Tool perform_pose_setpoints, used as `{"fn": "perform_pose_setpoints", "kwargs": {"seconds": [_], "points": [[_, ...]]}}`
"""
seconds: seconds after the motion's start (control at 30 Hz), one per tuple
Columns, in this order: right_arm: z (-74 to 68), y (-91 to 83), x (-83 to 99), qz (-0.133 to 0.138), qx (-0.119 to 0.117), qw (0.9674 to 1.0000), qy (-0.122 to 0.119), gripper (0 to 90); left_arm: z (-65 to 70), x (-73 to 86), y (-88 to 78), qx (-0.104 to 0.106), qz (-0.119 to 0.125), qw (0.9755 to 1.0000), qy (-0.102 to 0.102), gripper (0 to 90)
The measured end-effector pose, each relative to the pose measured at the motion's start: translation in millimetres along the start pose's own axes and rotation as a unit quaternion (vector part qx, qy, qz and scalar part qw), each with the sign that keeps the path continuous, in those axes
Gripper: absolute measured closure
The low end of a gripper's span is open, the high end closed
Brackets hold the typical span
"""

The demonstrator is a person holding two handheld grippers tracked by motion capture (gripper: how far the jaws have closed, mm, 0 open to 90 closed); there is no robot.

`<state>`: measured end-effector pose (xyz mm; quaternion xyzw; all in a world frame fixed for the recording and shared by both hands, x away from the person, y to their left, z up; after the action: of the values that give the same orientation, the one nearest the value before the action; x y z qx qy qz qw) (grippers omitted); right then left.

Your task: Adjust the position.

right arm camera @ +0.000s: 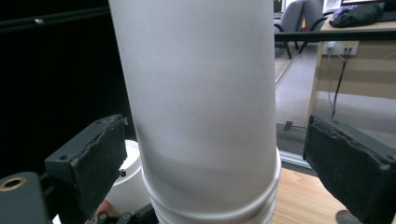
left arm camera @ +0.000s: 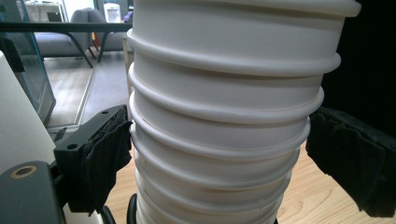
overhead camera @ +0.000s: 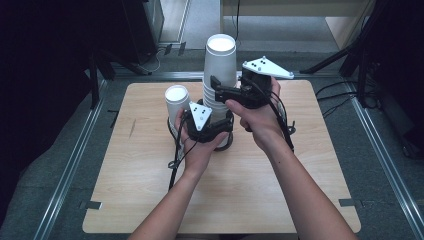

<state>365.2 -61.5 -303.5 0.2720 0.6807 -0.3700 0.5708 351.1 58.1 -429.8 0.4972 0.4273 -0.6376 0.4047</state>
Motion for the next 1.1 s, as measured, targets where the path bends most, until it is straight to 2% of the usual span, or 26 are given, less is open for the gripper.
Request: {"fn": "perform_pose_setpoints", "kwargs": {"seconds": [0.17,0.33,0.47,0.6,0.73,0.8,0.9,1.1], "points": [[1.1,7.0,-0.3,0.005,-0.002,0.9999,0.011,5.2,1.3,1.0,0.5,-0.003,0.003,1.0000,0.000,6.6],[-0.9,19.2,1.1,-0.003,-0.012,0.9997,0.023,4.9,0.9,2.5,1.7,-0.002,0.005,1.0000,-0.004,6.2],[-2.7,27.6,3.0,-0.010,-0.010,0.9999,0.007,6.2,-0.5,2.1,0.9,0.003,0.003,1.0000,-0.005,6.6],[-0.8,31.7,4.6,-0.009,-0.012,0.9998,0.011,7.3,-1.4,2.3,0.5,0.007,0.005,0.9999,-0.006,7.3],[-2.2,36.4,6.4,-0.009,-0.004,0.9999,0.003,8.6,-1.6,2.6,0.4,0.007,0.006,0.9999,-0.006,7.5],[-2.2,36.8,6.1,-0.007,-0.004,1.0000,0.005,9.2,-1.6,2.6,0.5,0.007,0.006,0.9999,-0.006,7.5],[-4.2,36.8,4.1,0.000,0.006,1.0000,-0.006,11.1,-1.7,2.6,0.5,0.007,0.006,0.9999,-0.005,7.6],[-4.5,35.4,-1.1,0.009,0.007,0.9999,-0.001,11.5,-1.8,2.8,0.2,0.007,0.005,1.0000,-0.004,7.7]]}}
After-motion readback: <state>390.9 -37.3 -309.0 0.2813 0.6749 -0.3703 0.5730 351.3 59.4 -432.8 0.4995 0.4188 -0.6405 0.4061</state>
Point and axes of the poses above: each handheld gripper's, and its own axes: y roughly forward along the jaws, x roughly out of its underside, z roughly to its right, the point moved 2 cm from there along y, roughly forward along the jaws, and after that the axes turned 5 degrees about -y, right-handed, at the moved point
